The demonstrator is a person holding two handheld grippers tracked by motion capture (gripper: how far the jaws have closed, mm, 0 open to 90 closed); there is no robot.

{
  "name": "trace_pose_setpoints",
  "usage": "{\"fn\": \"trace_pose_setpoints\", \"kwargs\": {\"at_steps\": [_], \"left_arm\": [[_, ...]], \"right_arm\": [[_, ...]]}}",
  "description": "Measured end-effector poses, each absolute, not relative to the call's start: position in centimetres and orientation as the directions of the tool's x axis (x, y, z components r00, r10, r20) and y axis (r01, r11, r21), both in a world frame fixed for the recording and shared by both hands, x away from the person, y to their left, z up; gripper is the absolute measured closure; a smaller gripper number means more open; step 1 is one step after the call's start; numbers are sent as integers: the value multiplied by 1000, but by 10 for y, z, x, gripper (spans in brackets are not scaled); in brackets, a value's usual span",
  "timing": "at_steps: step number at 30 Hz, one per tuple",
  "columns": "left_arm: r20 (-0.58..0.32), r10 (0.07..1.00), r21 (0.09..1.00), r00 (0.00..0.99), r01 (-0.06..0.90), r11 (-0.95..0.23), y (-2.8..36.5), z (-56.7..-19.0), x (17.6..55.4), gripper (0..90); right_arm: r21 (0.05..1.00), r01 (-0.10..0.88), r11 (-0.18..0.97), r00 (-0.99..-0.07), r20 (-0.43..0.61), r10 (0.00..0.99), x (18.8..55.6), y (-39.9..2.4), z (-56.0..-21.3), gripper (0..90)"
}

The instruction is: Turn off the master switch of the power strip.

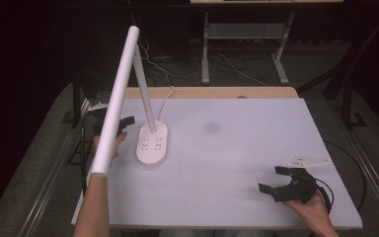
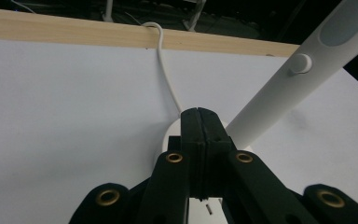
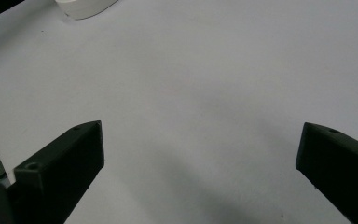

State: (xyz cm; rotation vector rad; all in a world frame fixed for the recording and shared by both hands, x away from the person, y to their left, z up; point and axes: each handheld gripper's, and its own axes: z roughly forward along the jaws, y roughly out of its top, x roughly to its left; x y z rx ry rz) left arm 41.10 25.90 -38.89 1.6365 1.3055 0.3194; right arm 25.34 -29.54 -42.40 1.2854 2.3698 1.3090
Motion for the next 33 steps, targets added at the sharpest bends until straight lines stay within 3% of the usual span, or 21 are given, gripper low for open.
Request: {"fn": "trace_pose_setpoints", "kwargs": {"at_steps": [5,6,9,13,14,15,16,18,25,26,29,33], "left_arm": [[-334,853,807,400,589,39,260,-380,402,894],[-332,850,808,409,588,33,260,-378,400,839],[-327,844,811,426,585,18,258,-374,394,796],[-331,836,816,439,578,19,258,-368,387,615],[-325,834,817,445,577,11,258,-367,386,615],[-323,834,818,448,575,8,257,-366,384,516],[-320,829,819,459,574,-1,257,-365,382,516],[-330,826,823,457,568,14,257,-365,378,401],[-342,800,835,494,550,18,258,-365,361,171],[-333,799,837,500,547,7,258,-365,358,171],[-322,799,832,507,554,-16,256,-364,352,0],[-305,800,838,517,545,-32,253,-362,341,0]], "right_arm": [[751,610,253,-625,259,736,253,-296,-424,4],[751,610,252,-625,261,736,253,-296,-424,4],[753,608,252,-626,259,735,253,-295,-424,4],[753,607,252,-627,260,734,253,-295,-423,4],[753,607,252,-627,260,734,253,-295,-423,4],[754,608,251,-627,262,734,253,-295,-423,4],[754,608,251,-627,262,734,253,-295,-423,4],[756,604,250,-629,260,733,253,-296,-423,4],[755,606,250,-628,262,732,253,-295,-423,4],[755,606,250,-628,262,732,253,-295,-423,4],[755,606,250,-628,262,732,252,-295,-423,5],[760,604,242,-627,265,732,252,-296,-422,4]]}}
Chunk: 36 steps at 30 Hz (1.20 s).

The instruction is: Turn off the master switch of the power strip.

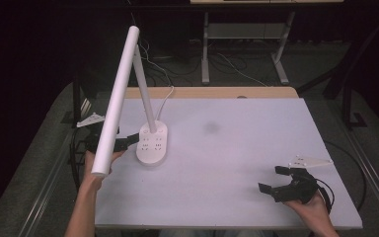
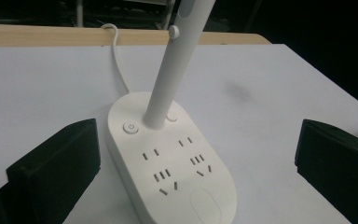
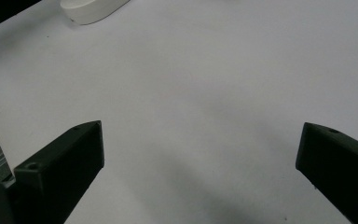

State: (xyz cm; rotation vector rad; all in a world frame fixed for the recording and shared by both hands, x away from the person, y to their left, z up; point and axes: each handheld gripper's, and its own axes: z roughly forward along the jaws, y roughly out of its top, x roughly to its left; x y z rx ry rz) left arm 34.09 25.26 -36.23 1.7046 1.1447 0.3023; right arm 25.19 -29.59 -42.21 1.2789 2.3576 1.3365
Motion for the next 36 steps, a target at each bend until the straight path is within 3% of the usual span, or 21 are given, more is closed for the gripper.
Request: {"fn": "trace_pose_setpoints", "kwargs": {"at_steps": [15,36], "left_arm": [[-255,771,870,584,487,-82,229,-372,298,0],[-268,709,851,652,506,-143,201,-404,259,0]], "right_arm": [[767,600,226,-620,268,738,251,-299,-421,4],[773,600,205,-613,280,738,248,-300,-419,4]]}}
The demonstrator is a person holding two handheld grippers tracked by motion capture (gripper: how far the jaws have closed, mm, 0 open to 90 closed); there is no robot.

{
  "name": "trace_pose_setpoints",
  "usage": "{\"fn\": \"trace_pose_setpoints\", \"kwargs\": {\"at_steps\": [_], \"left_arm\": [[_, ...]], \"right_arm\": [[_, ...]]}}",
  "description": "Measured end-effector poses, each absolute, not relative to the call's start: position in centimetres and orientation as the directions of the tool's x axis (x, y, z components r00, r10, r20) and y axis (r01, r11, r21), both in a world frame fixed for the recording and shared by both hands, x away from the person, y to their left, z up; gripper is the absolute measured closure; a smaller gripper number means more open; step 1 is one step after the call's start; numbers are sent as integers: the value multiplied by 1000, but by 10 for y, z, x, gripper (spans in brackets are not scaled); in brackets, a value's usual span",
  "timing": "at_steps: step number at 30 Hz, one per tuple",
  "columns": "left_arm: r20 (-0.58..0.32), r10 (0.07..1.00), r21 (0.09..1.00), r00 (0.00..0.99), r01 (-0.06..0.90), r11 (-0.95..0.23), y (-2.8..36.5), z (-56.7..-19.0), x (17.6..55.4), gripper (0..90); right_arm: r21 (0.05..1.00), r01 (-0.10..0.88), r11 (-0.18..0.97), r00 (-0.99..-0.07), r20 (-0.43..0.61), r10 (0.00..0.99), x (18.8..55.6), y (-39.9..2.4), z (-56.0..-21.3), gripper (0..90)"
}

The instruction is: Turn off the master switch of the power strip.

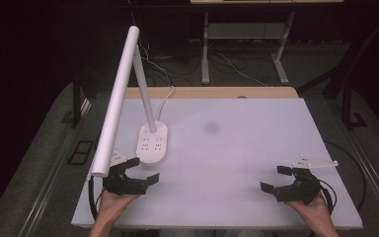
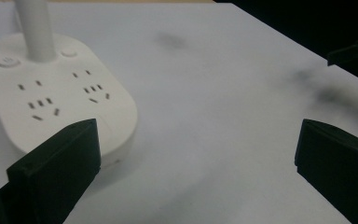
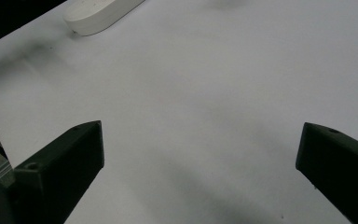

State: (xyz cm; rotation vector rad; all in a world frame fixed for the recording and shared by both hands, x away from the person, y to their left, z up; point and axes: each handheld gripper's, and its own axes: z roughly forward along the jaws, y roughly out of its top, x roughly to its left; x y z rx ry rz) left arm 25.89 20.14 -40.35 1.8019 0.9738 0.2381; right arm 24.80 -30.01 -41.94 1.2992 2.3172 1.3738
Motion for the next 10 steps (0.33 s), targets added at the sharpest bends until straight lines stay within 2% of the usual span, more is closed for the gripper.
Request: {"fn": "trace_pose_setpoints", "kwargs": {"at_steps": [10], "left_arm": [[-272,682,829,679,525,-192,191,-419,256,0]], "right_arm": [[779,594,199,-613,279,739,245,-299,-419,4]]}}
